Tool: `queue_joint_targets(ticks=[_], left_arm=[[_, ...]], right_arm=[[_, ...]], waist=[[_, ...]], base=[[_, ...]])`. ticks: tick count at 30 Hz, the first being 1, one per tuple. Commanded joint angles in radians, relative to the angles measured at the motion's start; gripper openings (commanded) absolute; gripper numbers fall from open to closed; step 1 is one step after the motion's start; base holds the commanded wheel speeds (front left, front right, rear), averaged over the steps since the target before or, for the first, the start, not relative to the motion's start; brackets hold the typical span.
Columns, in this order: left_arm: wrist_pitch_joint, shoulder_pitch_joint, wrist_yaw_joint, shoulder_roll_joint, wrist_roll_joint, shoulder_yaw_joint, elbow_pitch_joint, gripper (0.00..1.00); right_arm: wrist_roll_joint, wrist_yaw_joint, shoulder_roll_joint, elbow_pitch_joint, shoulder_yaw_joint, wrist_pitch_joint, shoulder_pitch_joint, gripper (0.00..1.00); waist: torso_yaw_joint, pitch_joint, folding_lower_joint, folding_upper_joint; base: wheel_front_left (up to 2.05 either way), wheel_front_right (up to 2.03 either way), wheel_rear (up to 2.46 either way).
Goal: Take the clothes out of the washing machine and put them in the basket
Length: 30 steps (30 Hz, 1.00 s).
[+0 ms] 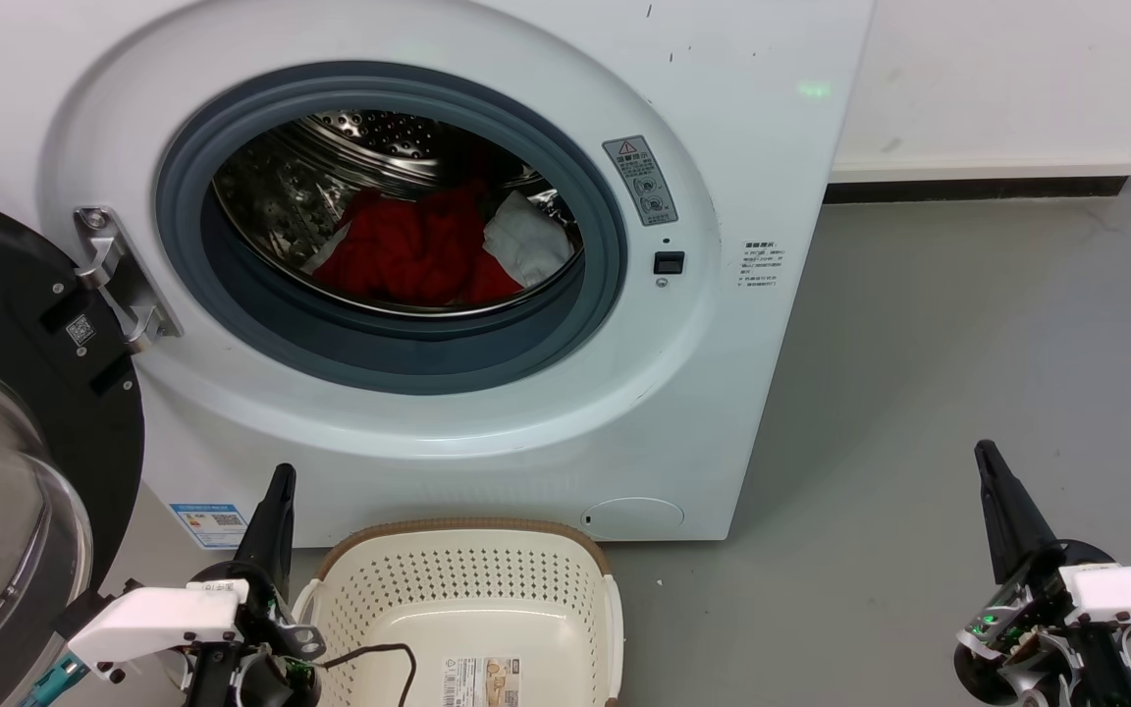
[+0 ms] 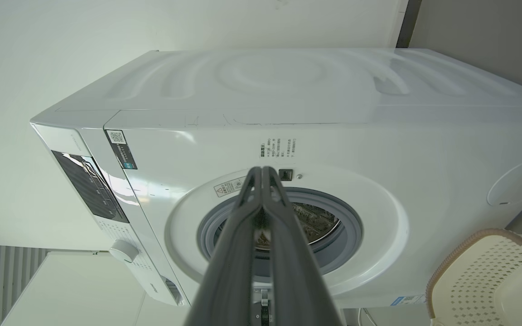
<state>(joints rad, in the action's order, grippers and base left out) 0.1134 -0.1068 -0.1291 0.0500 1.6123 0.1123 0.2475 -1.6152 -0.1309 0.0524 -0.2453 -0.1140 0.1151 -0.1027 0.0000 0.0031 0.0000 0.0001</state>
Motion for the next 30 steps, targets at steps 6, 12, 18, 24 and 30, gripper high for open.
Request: queue_joint_targets(ticks=[6, 12, 18, 24, 30], left_arm=[[0.004, -0.006, -0.004, 0.001, 0.001, 0.003, -0.002, 0.00], [0.004, -0.006, -0.004, 0.001, 0.001, 0.003, -0.002, 0.00], [0.004, -0.006, -0.004, 0.001, 0.001, 0.003, -0.002, 0.00], [0.004, -0.006, -0.004, 0.001, 0.001, 0.003, -0.002, 0.00], [-0.003, 0.020, 0.001, -0.002, 0.000, -0.004, 0.025, 1.00]], right_arm=[[0.005, 0.000, -0.004, -0.001, 0.001, 0.000, -0.011, 0.00], [0.005, 0.000, -0.004, -0.001, 0.001, 0.000, -0.011, 0.00], [0.005, 0.000, -0.004, -0.001, 0.001, 0.000, -0.011, 0.00], [0.005, 0.000, -0.004, -0.001, 0.001, 0.000, -0.011, 0.00], [0.000, 0.000, -0.001, -0.025, 0.001, -0.001, 0.019, 1.00]], waist=[[0.000, 0.000, 0.0000, -0.0001], [0.000, 0.000, 0.0000, -0.0001], [0.000, 0.000, 0.0000, -0.0001], [0.000, 0.000, 0.0000, -0.0001], [0.000, 0.000, 0.0000, -0.0001]], base=[[0.00, 0.00, 0.00], [0.00, 0.00, 0.00], [0.00, 0.00, 0.00], [0.00, 0.00, 0.00], [0.00, 0.00, 0.00]])
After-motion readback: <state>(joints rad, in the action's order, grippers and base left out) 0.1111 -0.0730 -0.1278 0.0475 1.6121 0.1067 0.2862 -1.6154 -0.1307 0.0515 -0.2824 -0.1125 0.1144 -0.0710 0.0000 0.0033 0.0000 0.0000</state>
